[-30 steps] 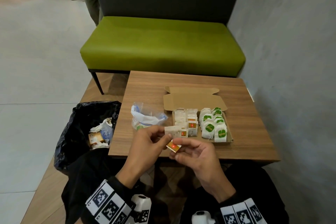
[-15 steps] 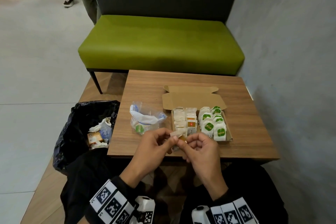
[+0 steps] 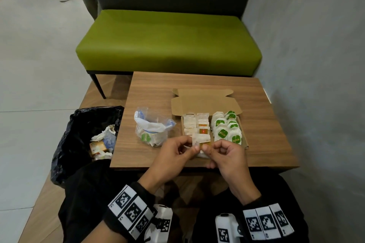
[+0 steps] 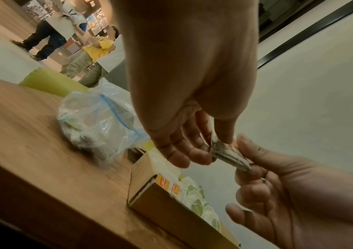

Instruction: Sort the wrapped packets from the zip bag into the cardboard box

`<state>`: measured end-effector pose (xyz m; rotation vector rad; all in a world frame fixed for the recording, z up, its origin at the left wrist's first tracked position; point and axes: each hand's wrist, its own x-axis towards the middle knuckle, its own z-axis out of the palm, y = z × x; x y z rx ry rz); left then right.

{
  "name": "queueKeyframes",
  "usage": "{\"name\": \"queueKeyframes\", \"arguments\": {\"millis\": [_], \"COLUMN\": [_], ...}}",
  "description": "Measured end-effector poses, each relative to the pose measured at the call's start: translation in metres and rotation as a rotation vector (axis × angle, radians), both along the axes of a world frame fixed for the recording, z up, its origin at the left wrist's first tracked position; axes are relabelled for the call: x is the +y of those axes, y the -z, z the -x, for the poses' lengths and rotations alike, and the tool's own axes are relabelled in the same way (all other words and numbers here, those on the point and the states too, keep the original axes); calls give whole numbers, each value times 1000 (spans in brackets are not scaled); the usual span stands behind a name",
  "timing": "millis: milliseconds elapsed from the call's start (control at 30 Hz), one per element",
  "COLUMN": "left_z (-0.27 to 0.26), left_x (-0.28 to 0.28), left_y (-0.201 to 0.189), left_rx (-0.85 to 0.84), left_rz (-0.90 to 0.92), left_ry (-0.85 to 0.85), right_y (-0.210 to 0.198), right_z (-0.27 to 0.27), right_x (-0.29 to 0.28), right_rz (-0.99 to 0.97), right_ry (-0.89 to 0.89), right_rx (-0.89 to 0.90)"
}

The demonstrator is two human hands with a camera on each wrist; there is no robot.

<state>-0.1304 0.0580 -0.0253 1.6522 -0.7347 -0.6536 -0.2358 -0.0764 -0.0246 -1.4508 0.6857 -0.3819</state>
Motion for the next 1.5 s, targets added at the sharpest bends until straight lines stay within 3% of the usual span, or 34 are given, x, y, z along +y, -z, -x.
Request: {"name": "queueKeyframes", "arguments": {"millis": [300,400,633,767,967,1200,1500], "left_z": [1,-1,-4,-7,-4,-6,-6], "left_x": [-7,-10,-19,-21,-21,-19,-21], "left_y": [11,19,27,30,32,32,37], "left_rx": [-19,-12,-49,-137,-263,-266,-284], "left_rz": [-40,-54,-162,-300,-379,-398,-390], "left_ry": [43,-39,-89,-104,-57,-8,-48], "right_y": [12,11,16,23,31,31,34], "right_z": [-3,-3,-12,-27,-52,-68,-71], "right_x": [-3,-9,-29,-56,-71,-64,-56], "right_rz": [0,-9,238,332,572,826,754], "right_ry": [-8,-57,-147,-74,-299,-227,-191], "right_rx": [93,99,223,349,616,819,822]}}
